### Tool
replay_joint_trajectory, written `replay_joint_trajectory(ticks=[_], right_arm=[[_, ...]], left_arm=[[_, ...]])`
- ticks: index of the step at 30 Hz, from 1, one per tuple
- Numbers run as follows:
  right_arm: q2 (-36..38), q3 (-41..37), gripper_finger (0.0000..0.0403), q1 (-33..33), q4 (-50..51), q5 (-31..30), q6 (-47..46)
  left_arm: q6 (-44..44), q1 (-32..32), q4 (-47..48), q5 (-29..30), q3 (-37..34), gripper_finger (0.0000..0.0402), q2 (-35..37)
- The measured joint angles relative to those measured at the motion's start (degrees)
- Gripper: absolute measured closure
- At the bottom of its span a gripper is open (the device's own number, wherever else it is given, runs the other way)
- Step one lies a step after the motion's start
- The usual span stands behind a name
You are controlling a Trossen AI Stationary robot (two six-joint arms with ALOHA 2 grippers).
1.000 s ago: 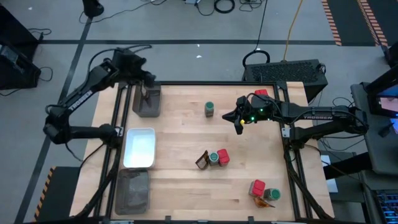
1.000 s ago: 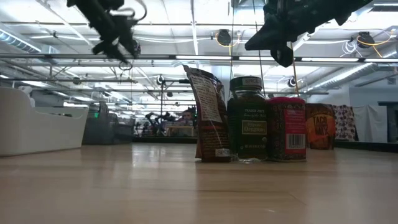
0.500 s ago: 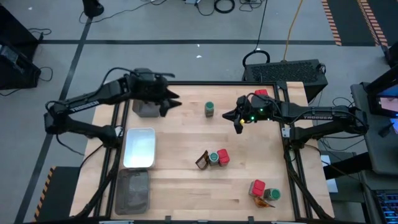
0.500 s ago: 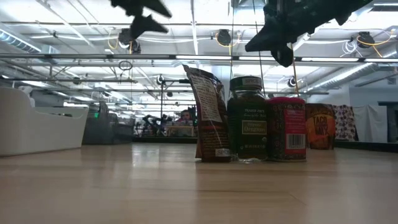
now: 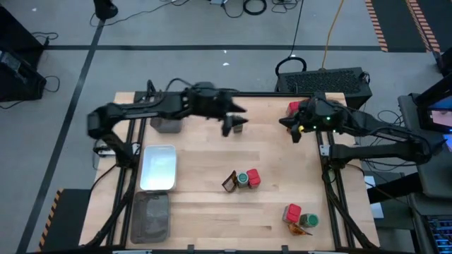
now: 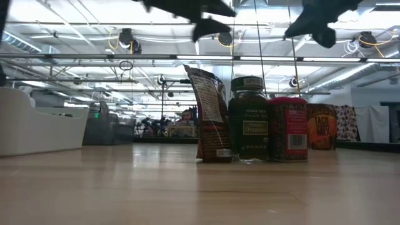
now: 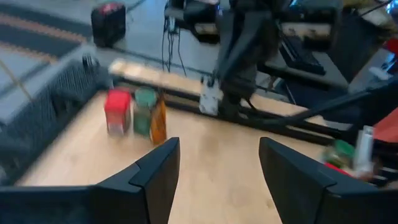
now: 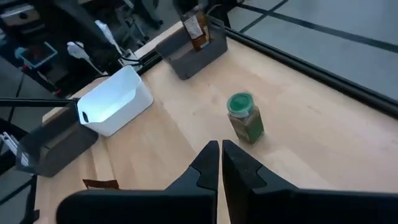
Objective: Sort spices by type
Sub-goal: Put the top orange seasoning pack into the top black bin
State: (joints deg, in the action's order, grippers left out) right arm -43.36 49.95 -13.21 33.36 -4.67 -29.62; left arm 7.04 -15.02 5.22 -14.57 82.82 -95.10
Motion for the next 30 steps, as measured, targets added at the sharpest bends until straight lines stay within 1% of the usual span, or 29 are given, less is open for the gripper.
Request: replay_joint_trajectory(ticks=[4, 7, 9, 12, 14, 18, 21, 23, 24, 25, 30], right_arm=[[2.48, 0.00, 0.0403, 0.00, 4.39, 0.00, -1.58], [3.36, 0.00, 0.0403, 0.00, 6.01, -0.39, -2.40], [4.06, -0.02, 0.0403, 0.00, 6.15, -1.23, -2.50], [5.55, -0.02, 0.0403, 0.00, 5.93, -2.40, -2.42], [6.56, -0.02, 0.0403, 0.00, 5.93, -3.50, -2.51], [8.74, -0.02, 0.0403, 0.00, 5.99, -3.74, -2.74], [10.14, -0.02, 0.0403, 0.00, 6.16, -3.74, -3.62], [10.94, -0.02, 0.0403, 0.00, 6.68, -3.71, -4.23], [11.28, -0.02, 0.0403, 0.00, 6.98, -3.46, -4.51], [11.58, -0.02, 0.0403, 0.00, 7.37, -3.16, -4.87], [12.24, -0.07, 0.0403, 0.02, 9.59, -2.82, -6.00]], left_arm=[[-5.70, -1.30, 0.34, -0.15, 12.35, 0.0179, -10.52], [-7.62, -3.06, 3.35, -0.32, 20.85, 0.0179, -18.31], [-7.67, -4.38, 4.69, -2.10, 25.42, 0.0179, -23.32], [-7.38, -5.57, 4.18, -5.52, 31.17, 0.0179, -30.05], [-7.42, -5.72, 3.27, -5.85, 35.00, 0.0179, -34.10], [-7.44, -5.09, 0.60, -5.83, 42.98, 0.0179, -41.73], [-7.47, -4.51, -0.68, -4.04, 48.65, 0.0179, -46.88], [-7.44, -4.22, -1.32, -3.11, 51.85, 0.0179, -49.96], [-7.42, -4.13, -2.29, -2.97, 52.26, 0.0179, -50.92], [-7.42, -4.01, -4.49, -2.69, 51.78, 0.0179, -51.47], [-6.76, -3.96, -4.96, -1.09, 51.74, 0.0179, -54.04]])
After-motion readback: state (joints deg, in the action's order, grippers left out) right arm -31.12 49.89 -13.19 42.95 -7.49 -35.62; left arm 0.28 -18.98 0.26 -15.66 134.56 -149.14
